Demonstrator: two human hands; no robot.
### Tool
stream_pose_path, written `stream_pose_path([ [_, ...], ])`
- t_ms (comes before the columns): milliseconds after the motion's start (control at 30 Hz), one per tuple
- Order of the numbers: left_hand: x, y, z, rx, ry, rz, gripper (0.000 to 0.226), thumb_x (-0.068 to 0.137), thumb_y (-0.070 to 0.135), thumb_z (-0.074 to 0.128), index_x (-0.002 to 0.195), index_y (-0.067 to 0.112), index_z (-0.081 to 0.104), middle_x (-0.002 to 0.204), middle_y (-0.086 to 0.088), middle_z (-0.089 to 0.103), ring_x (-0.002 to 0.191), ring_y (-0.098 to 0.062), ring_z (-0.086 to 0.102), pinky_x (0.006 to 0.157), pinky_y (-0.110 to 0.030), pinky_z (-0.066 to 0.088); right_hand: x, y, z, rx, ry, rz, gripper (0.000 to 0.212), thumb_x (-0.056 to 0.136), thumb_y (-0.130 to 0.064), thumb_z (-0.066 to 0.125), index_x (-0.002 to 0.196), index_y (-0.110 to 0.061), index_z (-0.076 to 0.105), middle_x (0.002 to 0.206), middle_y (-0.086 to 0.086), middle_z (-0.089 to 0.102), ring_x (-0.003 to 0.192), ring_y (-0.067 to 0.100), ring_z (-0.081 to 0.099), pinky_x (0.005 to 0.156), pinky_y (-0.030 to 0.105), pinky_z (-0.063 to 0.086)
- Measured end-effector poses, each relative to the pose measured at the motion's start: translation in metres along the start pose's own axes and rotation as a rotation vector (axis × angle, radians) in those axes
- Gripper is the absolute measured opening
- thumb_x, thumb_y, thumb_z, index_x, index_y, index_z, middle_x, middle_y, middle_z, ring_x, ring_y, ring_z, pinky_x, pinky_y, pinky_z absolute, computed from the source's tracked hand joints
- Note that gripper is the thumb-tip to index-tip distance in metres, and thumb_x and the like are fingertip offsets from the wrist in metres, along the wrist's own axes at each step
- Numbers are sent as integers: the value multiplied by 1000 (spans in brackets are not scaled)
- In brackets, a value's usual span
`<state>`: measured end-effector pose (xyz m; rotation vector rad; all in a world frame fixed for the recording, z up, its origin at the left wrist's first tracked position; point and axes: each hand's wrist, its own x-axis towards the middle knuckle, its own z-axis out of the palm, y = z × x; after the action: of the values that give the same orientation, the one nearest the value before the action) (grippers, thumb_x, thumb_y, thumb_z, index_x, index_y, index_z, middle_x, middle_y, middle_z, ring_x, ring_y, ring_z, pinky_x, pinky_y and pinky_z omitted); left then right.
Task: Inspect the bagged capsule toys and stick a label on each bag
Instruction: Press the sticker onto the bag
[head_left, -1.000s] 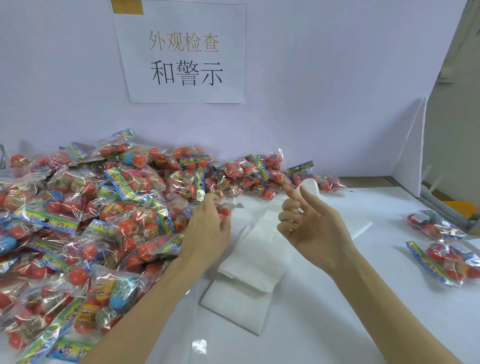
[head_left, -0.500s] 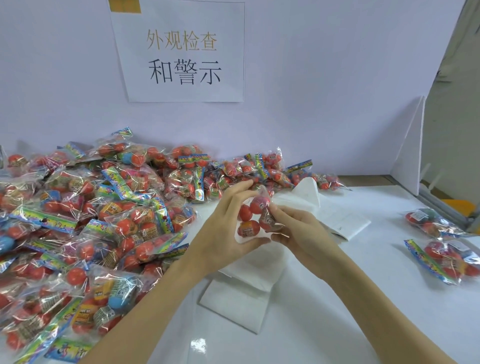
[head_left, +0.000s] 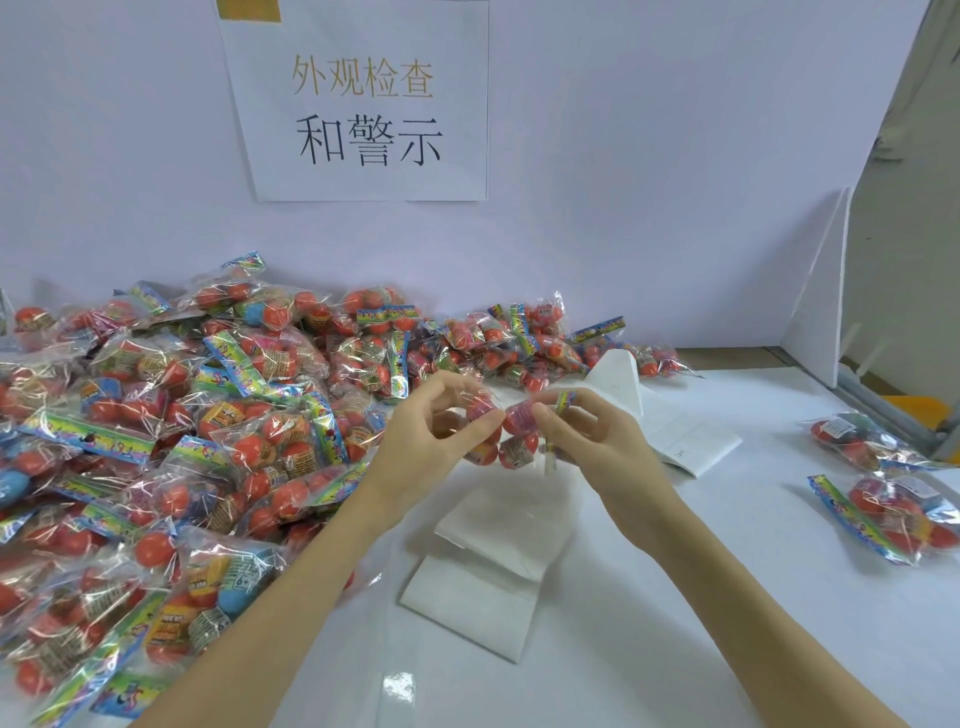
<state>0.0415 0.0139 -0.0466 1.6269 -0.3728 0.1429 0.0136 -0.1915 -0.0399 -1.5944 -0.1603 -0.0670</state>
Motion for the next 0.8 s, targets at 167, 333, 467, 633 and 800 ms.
stream_pose_path([
  [167,0,0,1,-49,-39,-4,26,91,30,76,104,8,69,100,-7,79,89,-27,77,75,-35,64,4,3,-4,45,64,-34,12,93,-19,77,93,-8,76,96,14,79,87,22,72,81,35,56],
  [333,2,-1,0,-56,34,-1,20,91,28,73,90,8,77,90,-7,79,82,-18,73,76,-23,58,1,-1,-2,144,77,12,25,92,-28,75,96,-4,76,88,12,78,65,16,65,55,22,45],
  [467,2,1,1,-79,74,-10,31,85,37,74,90,7,79,89,-10,79,79,-21,74,71,-25,61,3,-2,-1,184,118,61,37,93,-43,68,92,-8,80,95,14,79,79,19,68,67,26,51],
  [633,2,-2,6,-53,31,-15,24,96,25,70,90,4,77,90,-11,79,80,-22,75,66,-31,62,4,0,3,48,289,-7,31,104,-32,63,85,-12,76,86,-2,79,71,9,69,50,23,45],
  [800,0,-1,6,-76,-75,-40,17,102,13,63,96,-2,70,94,-16,77,77,-21,72,66,-29,60,5,7,1,-178,386,-208,24,100,-36,68,80,-26,75,69,-6,68,62,23,61,59,37,52],
])
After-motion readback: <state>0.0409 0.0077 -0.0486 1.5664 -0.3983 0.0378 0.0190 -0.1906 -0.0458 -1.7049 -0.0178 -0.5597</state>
